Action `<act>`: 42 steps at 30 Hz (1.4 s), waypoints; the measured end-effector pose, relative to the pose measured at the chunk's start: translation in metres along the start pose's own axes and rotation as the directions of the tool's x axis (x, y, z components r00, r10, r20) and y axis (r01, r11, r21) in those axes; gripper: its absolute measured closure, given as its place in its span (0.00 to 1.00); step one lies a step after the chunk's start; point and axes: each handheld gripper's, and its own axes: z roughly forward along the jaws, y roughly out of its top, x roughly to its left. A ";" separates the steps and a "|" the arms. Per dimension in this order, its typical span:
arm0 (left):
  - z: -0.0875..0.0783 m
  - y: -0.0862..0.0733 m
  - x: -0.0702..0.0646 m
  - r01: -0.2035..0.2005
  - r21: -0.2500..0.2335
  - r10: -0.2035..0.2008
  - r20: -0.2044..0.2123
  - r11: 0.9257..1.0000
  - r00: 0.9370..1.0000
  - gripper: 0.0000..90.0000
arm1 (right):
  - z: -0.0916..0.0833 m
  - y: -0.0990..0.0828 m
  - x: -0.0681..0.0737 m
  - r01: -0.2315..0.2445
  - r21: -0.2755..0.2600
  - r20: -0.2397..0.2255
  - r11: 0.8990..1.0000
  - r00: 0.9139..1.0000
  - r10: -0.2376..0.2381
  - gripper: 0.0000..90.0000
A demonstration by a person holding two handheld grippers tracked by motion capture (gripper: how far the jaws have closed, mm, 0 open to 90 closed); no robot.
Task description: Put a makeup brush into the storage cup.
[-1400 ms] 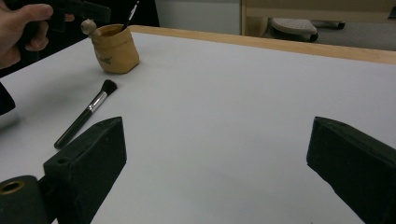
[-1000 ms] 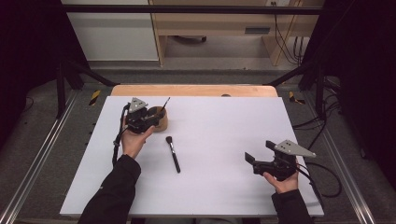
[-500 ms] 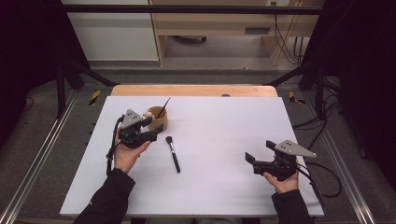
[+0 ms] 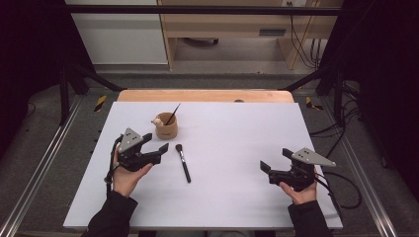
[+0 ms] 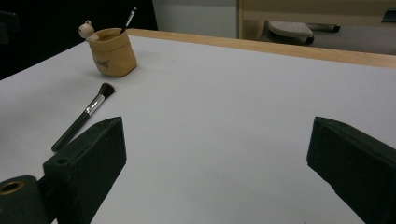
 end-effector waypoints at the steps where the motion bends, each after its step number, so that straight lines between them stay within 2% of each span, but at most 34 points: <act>1: -0.002 -0.002 0.000 -0.002 0.002 0.002 -0.004 1.000 1.000 0.28 | 0.000 0.000 0.000 0.001 -0.002 0.002 1.000 1.000 -0.001 0.06; 11: -0.018 -0.011 0.005 0.029 -0.007 -0.029 0.010 1.000 1.000 0.19 | 0.000 0.000 -0.001 0.000 -0.002 0.002 1.000 1.000 0.000 0.06; 17: -0.026 -0.018 0.005 0.016 0.001 -0.016 0.011 1.000 1.000 0.15 | -0.002 0.001 -0.001 0.002 0.000 0.002 1.000 1.000 -0.002 0.06; 19: -0.028 -0.020 0.006 0.023 0.000 -0.023 0.010 1.000 1.000 0.14 | -0.001 0.001 -0.001 0.006 -0.001 0.003 1.000 1.000 -0.006 0.06; 26: -0.027 -0.028 0.009 0.024 0.034 -0.024 -0.005 0.999 1.000 0.13 | -0.002 0.001 -0.001 0.001 0.000 0.004 1.000 1.000 -0.001 0.06; 30: -0.027 -0.030 0.010 0.037 0.035 -0.037 -0.014 0.999 0.999 0.13 | -0.001 0.001 -0.001 0.002 0.001 0.003 1.000 1.000 -0.002 0.06; 42: -0.021 -0.027 0.004 0.036 0.051 -0.036 -0.004 0.998 0.999 0.13 | -0.001 0.001 -0.001 0.001 -0.003 0.004 1.000 1.000 -0.001 0.06</act>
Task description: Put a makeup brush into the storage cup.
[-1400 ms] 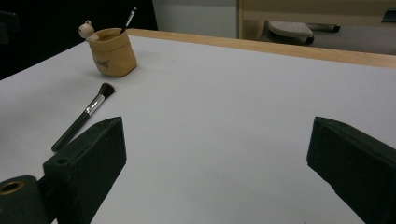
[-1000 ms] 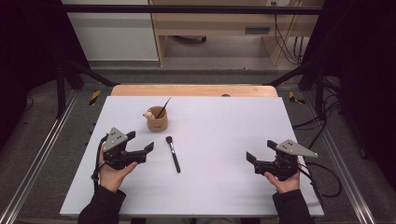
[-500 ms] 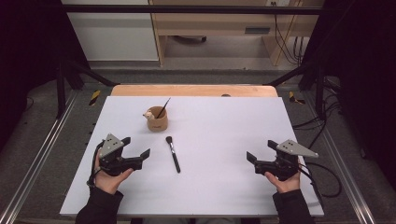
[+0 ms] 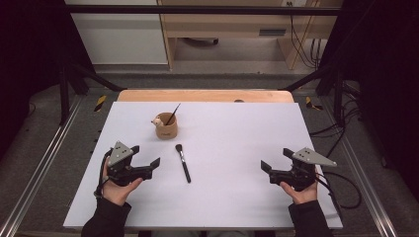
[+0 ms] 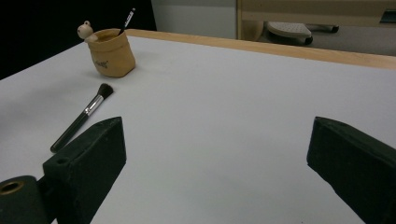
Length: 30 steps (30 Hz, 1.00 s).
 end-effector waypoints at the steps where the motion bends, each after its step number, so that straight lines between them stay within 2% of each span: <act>1: 0.001 0.000 -0.001 0.002 -0.001 -0.002 0.004 1.000 1.000 0.13 | 0.000 0.000 0.000 0.001 0.001 0.002 1.000 1.000 -0.001 0.06; 14: 0.024 0.005 -0.019 -0.023 0.057 0.021 0.032 0.998 0.999 0.14 | 0.000 -0.001 0.001 0.007 0.008 -0.002 1.000 1.000 -0.007 0.06; 23: 0.040 0.016 -0.035 -0.046 0.075 0.042 0.051 0.996 0.998 0.15 | -0.001 0.000 0.001 0.002 0.004 0.000 1.000 1.000 -0.002 0.06; 27: 0.048 0.019 -0.041 -0.038 0.073 0.033 0.059 0.997 0.998 0.16 | -0.001 0.000 0.001 0.005 0.005 -0.001 1.000 1.000 -0.005 0.06; 30: 0.055 0.019 -0.045 -0.045 0.090 0.040 0.059 0.995 0.997 0.16 | -0.001 0.000 0.001 0.006 0.005 -0.001 1.000 1.000 -0.006 0.06</act>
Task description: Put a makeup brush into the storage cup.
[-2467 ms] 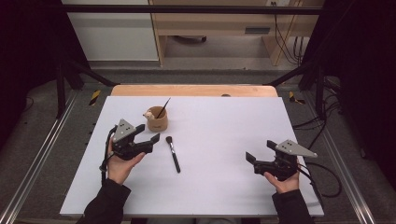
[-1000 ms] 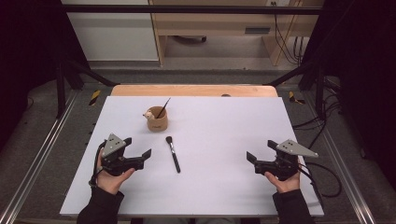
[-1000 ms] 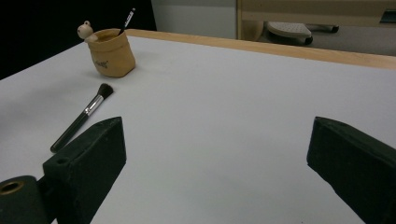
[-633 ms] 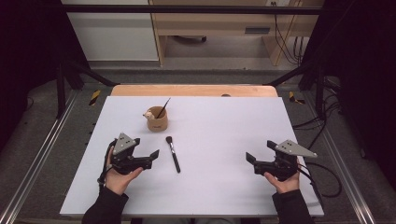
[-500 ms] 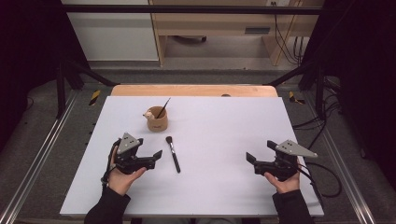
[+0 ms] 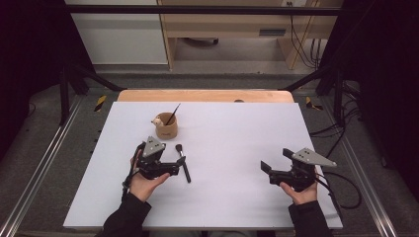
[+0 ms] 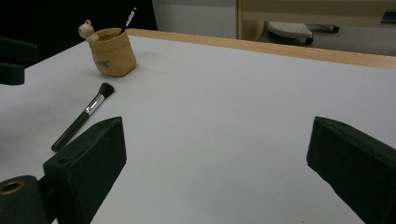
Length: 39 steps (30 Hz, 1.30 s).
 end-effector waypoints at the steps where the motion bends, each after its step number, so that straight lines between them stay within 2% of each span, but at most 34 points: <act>1: 0.002 0.000 -0.001 0.007 -0.001 -0.007 0.000 1.000 1.000 0.16 | 0.000 0.000 0.000 0.000 0.000 0.000 1.000 1.000 0.000 0.06; 12: 0.015 -0.009 -0.001 0.023 0.032 -0.023 -0.009 0.999 1.000 0.18 | 0.000 0.000 0.000 0.002 -0.001 0.003 1.000 1.000 -0.002 0.06; 24: 0.029 -0.016 -0.003 0.010 0.087 -0.008 -0.025 0.996 1.000 0.22 | 0.002 -0.001 0.001 0.007 0.006 0.000 1.000 1.000 -0.007 0.06; 27: 0.033 -0.017 -0.004 0.000 0.114 0.003 -0.029 0.993 1.000 0.22 | 0.003 -0.001 0.001 0.007 0.009 -0.001 1.000 1.000 -0.007 0.06; 30: 0.038 -0.018 -0.005 0.009 0.121 -0.005 -0.031 0.993 1.000 0.23 | 0.003 -0.002 0.001 0.006 0.010 0.000 1.000 1.000 -0.006 0.06; 39: 0.049 -0.025 -0.007 0.002 0.174 0.003 -0.032 0.985 0.999 0.28 | 0.004 -0.002 0.001 0.012 0.016 -0.002 1.000 1.000 -0.012 0.06</act>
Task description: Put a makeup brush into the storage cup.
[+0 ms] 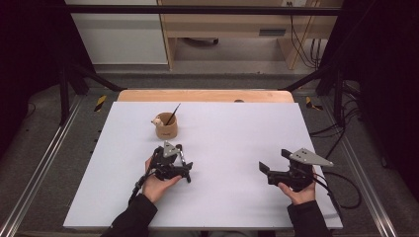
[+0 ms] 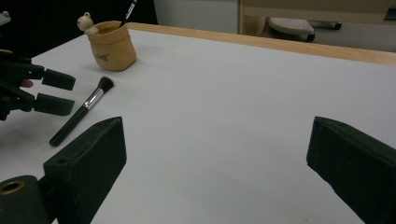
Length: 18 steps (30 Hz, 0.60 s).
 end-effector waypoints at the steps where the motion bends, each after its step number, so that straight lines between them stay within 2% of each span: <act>1: 0.001 -0.001 0.000 0.003 0.008 -0.003 -0.001 1.000 1.000 0.29 | 0.000 0.000 0.000 -0.002 0.002 0.000 1.000 1.000 0.002 0.06; 8: 0.008 -0.004 0.000 0.007 0.037 -0.008 0.007 0.999 1.000 0.37 | 0.000 0.000 0.000 -0.006 -0.001 0.001 1.000 1.000 0.006 0.06; 12: 0.009 -0.005 -0.001 -0.004 0.049 0.003 0.015 0.999 1.000 0.43 | 0.000 0.000 0.000 -0.008 -0.001 0.002 1.000 1.000 0.008 0.06; 18: 0.012 -0.007 -0.003 -0.015 0.070 0.014 0.023 0.997 1.000 0.48 | 0.000 0.000 0.000 -0.007 0.000 0.001 1.000 1.000 0.007 0.06</act>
